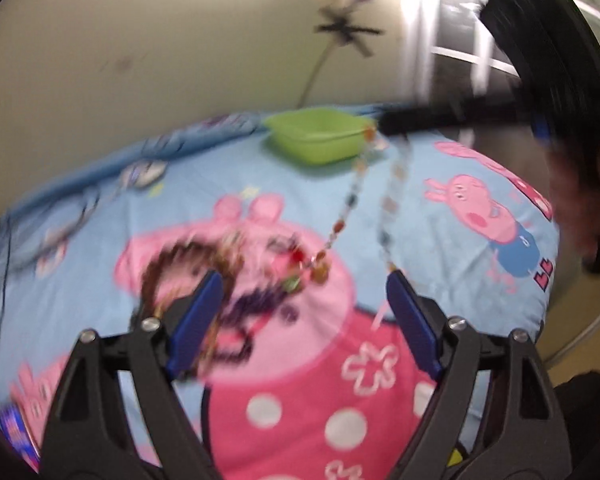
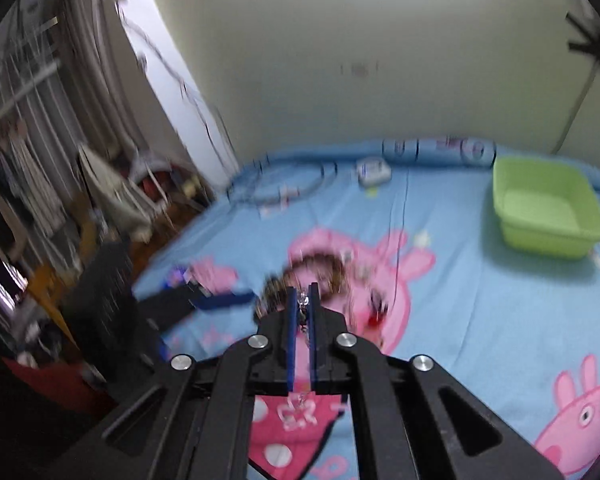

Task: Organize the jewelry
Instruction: 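Carry both held pieces to the green basin and open both grippers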

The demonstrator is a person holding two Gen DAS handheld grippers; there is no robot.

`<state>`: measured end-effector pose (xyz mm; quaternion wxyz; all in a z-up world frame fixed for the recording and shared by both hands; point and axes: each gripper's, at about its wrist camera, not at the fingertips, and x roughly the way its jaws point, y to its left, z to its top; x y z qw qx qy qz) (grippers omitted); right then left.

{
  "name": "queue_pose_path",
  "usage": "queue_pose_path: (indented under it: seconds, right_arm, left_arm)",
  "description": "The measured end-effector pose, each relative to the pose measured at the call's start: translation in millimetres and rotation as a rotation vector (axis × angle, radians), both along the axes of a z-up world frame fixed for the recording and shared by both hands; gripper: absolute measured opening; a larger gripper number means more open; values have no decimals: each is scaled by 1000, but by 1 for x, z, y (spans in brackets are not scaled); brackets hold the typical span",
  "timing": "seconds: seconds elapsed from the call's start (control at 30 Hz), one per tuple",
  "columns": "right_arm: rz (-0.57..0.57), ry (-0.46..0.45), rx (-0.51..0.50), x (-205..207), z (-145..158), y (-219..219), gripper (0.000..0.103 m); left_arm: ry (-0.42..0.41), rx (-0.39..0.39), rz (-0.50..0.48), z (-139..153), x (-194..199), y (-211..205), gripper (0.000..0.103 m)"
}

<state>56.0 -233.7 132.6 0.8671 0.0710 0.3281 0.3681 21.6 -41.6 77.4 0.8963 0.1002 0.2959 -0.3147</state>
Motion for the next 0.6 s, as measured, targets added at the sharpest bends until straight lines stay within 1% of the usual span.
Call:
queue_pose_path:
  seconds: [0.07,0.13,0.2,0.27,0.3,0.33,0.4,0.43,0.47,0.57,0.6]
  right_arm:
    - [-20,-39,27,-1,20,-8,0]
    - [-34,-72,41,-3,36,-15,0]
    - [-44,-104,60,-4,53,-19,0]
    - [-47,-132,84,-6,68,-25,0]
    - [-55,-154,92,-8,77,-28,0]
    - [-63,-179,96,-10,86,-31,0]
    - [-80,-216,106,-12,100,-37,0]
    - [-89,-233,112,-12,108,-40,0]
    - [-99,-249,113,-11,115,-43,0]
    - [-123,-278,134,-7,127,-53,0]
    - [-132,-289,144,-4,133,-57,0]
  left_arm:
    - [-10,-8,-60,4,10,-12,81]
    - [-15,-18,-90,7,19,-22,81]
    - [-35,-14,-103,9,26,-32,81]
    - [-36,-7,-110,11,37,-44,80]
    - [-36,-4,-108,11,42,-49,64]
    - [-34,8,-106,12,48,-55,36]
    - [4,42,-91,13,63,-66,5]
    - [25,32,-99,18,71,-69,5]
    - [22,21,-102,24,74,-70,5]
    - [-52,5,-102,60,83,-78,5]
    - [-64,-1,-103,70,86,-82,5]
